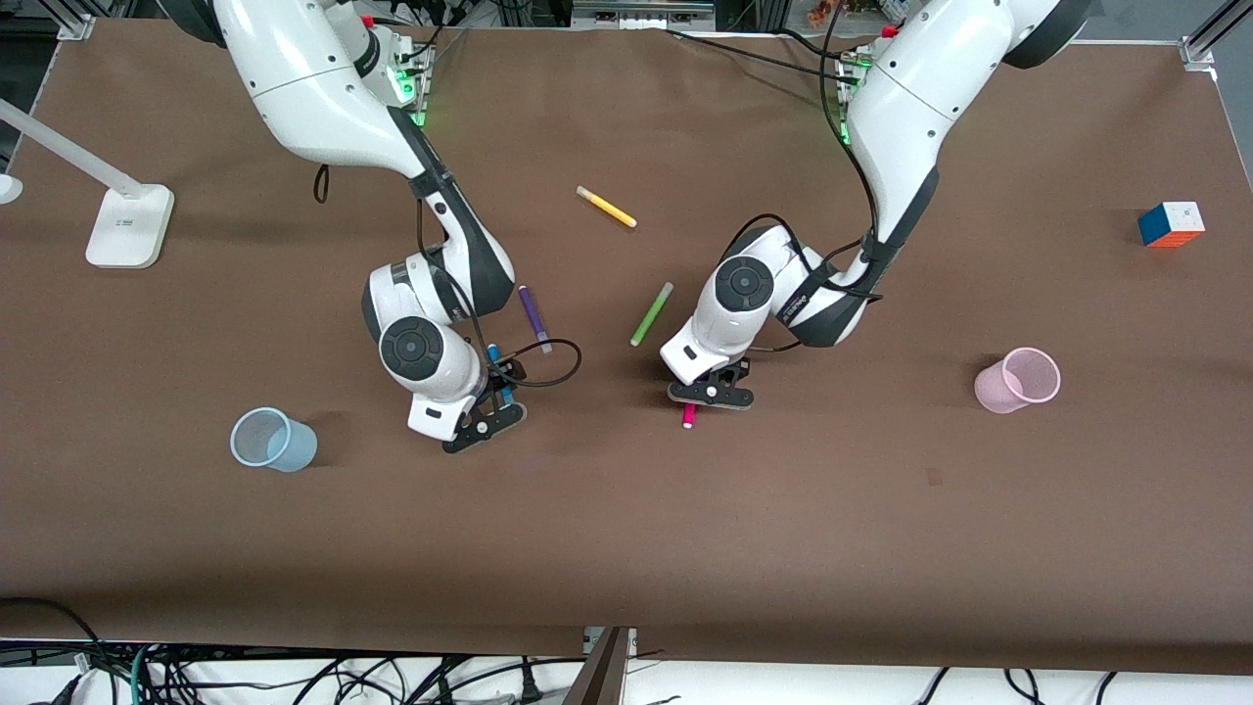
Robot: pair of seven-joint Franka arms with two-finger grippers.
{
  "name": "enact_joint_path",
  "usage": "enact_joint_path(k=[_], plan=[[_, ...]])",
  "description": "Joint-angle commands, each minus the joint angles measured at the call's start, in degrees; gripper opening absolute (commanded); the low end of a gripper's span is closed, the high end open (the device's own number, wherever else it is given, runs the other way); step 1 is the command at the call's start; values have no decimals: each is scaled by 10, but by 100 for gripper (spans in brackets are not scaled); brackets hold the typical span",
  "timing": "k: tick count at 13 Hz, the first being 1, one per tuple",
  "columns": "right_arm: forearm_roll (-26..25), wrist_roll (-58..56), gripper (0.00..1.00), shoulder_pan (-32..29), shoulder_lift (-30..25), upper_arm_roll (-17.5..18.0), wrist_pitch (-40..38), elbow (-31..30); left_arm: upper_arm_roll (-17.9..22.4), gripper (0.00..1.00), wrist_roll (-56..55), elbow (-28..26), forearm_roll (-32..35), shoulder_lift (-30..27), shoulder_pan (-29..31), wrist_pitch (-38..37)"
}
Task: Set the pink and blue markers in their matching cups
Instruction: 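Grasp the pink marker with the left gripper while the right gripper grasps the blue marker, then carry the pink marker to the pink cup while the right gripper carries blue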
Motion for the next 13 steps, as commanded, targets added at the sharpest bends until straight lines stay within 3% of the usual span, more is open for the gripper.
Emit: enact_joint_path(k=[1, 4, 6, 7, 8, 10, 13], plan=[[6, 27, 100, 15, 9, -4, 5, 13, 2, 0, -11, -3, 14, -4, 0, -9], [6, 27, 99, 18, 20, -4, 31, 9, -6, 0, 9, 4, 9, -32, 19, -69], [7, 28, 89, 19, 22, -4, 32, 8, -41, 0, 59, 7, -1, -71, 62, -164], [6, 27, 79, 19, 23, -4, 32, 8, -68, 0, 94, 13, -9, -94, 93, -221], [6, 27, 60, 20, 23, -4, 32, 8, -92, 0, 125, 20, -11, -114, 122, -286], [4, 23, 33, 20, 21, -4, 30, 8, -126, 0, 189, 41, -29, -156, 175, -392], [0, 21, 0, 21, 20, -4, 31, 8, -136, 0, 280, 146, -62, -192, 204, -591]])
